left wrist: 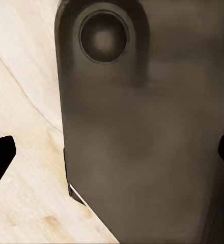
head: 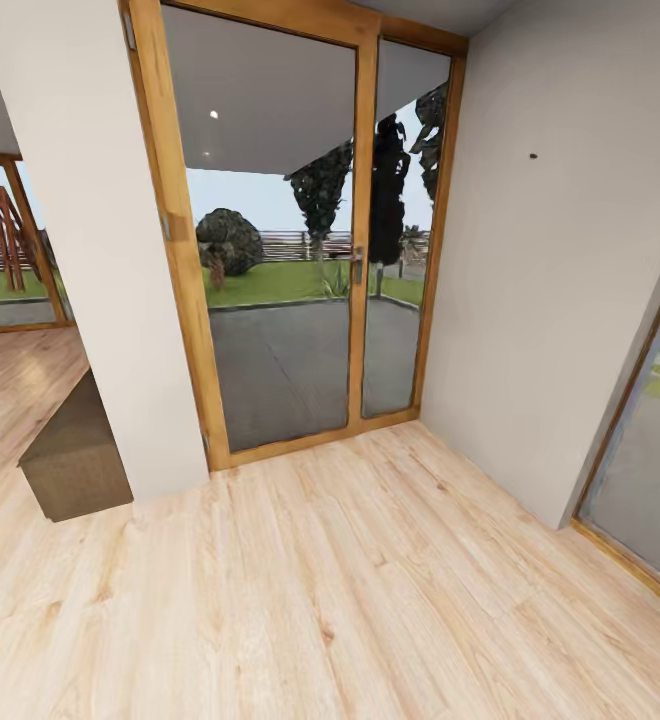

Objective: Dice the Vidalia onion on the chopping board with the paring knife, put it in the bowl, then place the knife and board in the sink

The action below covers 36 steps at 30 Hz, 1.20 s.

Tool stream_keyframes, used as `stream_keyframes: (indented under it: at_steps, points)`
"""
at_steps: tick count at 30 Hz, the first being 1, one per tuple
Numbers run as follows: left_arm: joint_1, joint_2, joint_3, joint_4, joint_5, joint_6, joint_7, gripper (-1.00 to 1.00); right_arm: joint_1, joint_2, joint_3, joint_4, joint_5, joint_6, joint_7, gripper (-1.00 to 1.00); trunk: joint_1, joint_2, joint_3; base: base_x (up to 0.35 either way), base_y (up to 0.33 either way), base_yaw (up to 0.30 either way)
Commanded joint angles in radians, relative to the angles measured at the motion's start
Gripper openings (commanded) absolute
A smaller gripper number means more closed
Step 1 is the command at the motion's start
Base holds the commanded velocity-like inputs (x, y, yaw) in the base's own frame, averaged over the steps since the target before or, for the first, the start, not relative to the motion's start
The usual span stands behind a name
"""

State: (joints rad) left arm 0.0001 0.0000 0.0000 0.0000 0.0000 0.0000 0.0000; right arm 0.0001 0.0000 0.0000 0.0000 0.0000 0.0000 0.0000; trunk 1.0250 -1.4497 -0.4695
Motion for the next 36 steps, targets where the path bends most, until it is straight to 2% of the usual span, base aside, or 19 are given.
stream_keyframes:
  at_steps: [1,5,13,31,36]
  points:
    - [0.000,0.000,0.000,0.000,0.000,0.000,0.000,1.00,0.000,0.000,0.000,0.000,0.000,0.000,0.000,1.00,0.000,0.000,0.000,0.000,0.000,0.000]
    - [-0.001,-0.006,0.003,-0.002,-0.002,0.005,0.000,1.00,0.013,0.005,-0.004,-0.005,0.003,0.003,-0.003,1.00,0.000,0.000,0.000,0.000,0.000,0.000]
    - [0.000,0.011,0.003,-0.002,-0.002,0.002,0.000,1.00,-0.006,0.047,-0.005,-0.034,0.005,0.002,-0.003,1.00,0.000,0.000,0.000,0.000,0.000,0.000]
    - [0.000,0.017,0.003,-0.002,-0.002,0.002,0.000,1.00,-0.006,0.045,-0.006,-0.047,0.008,-0.003,-0.003,1.00,0.000,0.000,0.000,0.000,0.000,0.000]
    - [0.000,0.017,0.003,-0.002,-0.002,0.002,0.000,1.00,-0.006,0.045,-0.006,-0.051,0.008,-0.045,-0.003,1.00,0.000,0.000,0.000,0.000,0.000,0.000]
